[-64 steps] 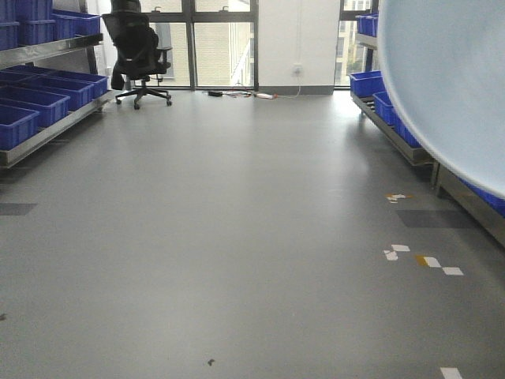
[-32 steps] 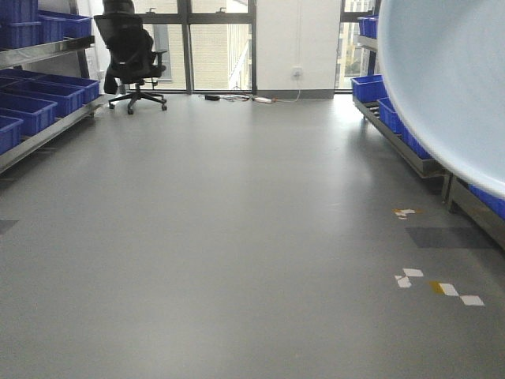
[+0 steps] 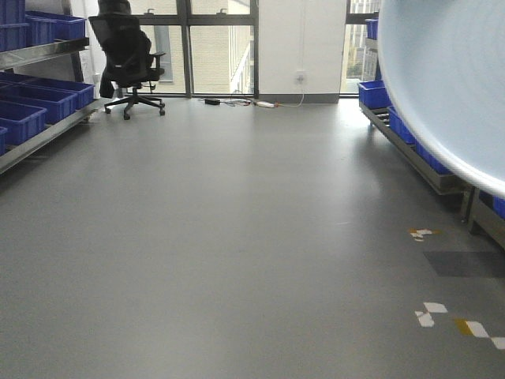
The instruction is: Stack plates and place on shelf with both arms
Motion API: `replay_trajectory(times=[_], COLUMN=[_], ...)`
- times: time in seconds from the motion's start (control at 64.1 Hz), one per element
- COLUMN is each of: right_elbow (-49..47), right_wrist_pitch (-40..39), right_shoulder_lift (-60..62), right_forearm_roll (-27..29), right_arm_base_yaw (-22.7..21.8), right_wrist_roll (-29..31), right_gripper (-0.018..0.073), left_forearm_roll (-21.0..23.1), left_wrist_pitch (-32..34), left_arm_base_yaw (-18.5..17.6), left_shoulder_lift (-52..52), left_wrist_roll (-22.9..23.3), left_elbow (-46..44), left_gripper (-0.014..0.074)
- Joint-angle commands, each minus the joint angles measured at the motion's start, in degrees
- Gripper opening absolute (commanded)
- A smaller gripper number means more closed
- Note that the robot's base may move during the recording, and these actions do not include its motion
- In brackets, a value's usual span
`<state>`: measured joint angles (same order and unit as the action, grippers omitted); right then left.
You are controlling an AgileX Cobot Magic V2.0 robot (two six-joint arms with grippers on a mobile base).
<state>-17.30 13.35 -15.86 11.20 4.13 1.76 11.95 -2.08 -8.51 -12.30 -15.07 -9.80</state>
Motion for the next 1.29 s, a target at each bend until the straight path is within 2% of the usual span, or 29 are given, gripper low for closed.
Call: replay_trajectory(times=[0.0, 1.278], right_elbow=[-1.9, -1.9], right_wrist_pitch=[-5.6, -5.5], right_shoulder_lift=[-0.3, -0.3], right_forearm_roll=[0.4, 0.4], right_arm_base_yaw=[-0.1, -0.1], right_wrist_roll=[0.1, 0.1], right_gripper=[0.0041, 0.0041], left_forearm_roll=[0.0, 0.0], left_wrist_pitch=[4.6, 4.6], left_arm_base_yaw=[-0.1, -0.1], left_shoulder_lift=[-0.6, -0.6], left_wrist_roll=[0.1, 0.1], left_elbow=[-1.8, -1.8], left_gripper=[0.0080, 0.0080])
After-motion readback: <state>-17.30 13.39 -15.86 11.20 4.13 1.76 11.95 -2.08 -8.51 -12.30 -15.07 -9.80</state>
